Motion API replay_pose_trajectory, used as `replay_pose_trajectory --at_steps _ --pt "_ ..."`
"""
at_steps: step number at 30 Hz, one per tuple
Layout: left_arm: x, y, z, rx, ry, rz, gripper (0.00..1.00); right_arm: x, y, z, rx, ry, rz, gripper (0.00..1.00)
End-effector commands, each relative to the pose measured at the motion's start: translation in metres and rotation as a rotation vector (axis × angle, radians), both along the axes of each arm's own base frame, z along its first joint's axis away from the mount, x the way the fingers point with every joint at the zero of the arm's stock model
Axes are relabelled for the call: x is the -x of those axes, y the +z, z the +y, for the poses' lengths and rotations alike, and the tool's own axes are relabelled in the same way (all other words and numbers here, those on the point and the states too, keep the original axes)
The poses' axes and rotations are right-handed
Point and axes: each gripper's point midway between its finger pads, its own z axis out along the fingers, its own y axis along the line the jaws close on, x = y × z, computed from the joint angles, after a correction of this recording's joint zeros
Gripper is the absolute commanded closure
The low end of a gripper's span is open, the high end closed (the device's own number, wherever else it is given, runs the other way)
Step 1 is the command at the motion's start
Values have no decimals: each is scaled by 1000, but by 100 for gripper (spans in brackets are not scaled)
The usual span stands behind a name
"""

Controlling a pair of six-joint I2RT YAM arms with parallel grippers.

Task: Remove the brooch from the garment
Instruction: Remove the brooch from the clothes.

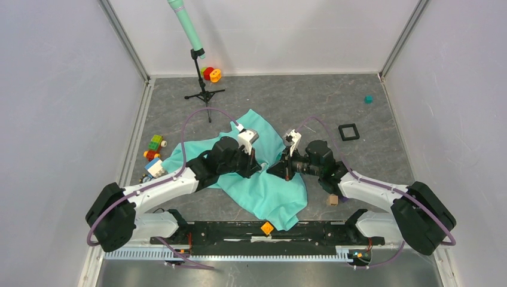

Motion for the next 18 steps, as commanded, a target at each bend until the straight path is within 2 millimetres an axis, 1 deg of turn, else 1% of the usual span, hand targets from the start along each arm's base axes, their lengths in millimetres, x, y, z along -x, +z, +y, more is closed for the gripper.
replay_pose_trajectory --at_steps 1,3,4,7,8,9,12,13,17,18 --pt "-14 33 -6 52 36 -80 98 -8 3 5 12 -13 -12 100" --pt "-13 37 -8 63 34 -67 98 -11 -10 2 56 -30 6 98" --pt "-12 35 -7 54 39 -53 98 -12 -15 1 74 -34 14 98" --pt "-14 37 -5 51 57 -55 98 -13 -25 -1 107 -40 38 94" --pt "-13 38 -4 52 56 -59 98 -13 -28 -1 113 -40 44 85" --pt "-13 39 -4 53 54 -62 98 -13 -28 -1 114 -42 47 72" --pt "-11 40 0 62 57 -63 98 -12 -15 -2 73 -50 8 50" --pt "-10 42 0 74 58 -61 98 -12 -8 -3 47 -60 -13 45" --pt "-5 50 -1 139 43 -39 98 -14 21 -9 -72 -121 -80 35" --pt "-5 60 -5 182 36 -48 98 -14 26 -11 -101 -136 -83 33"
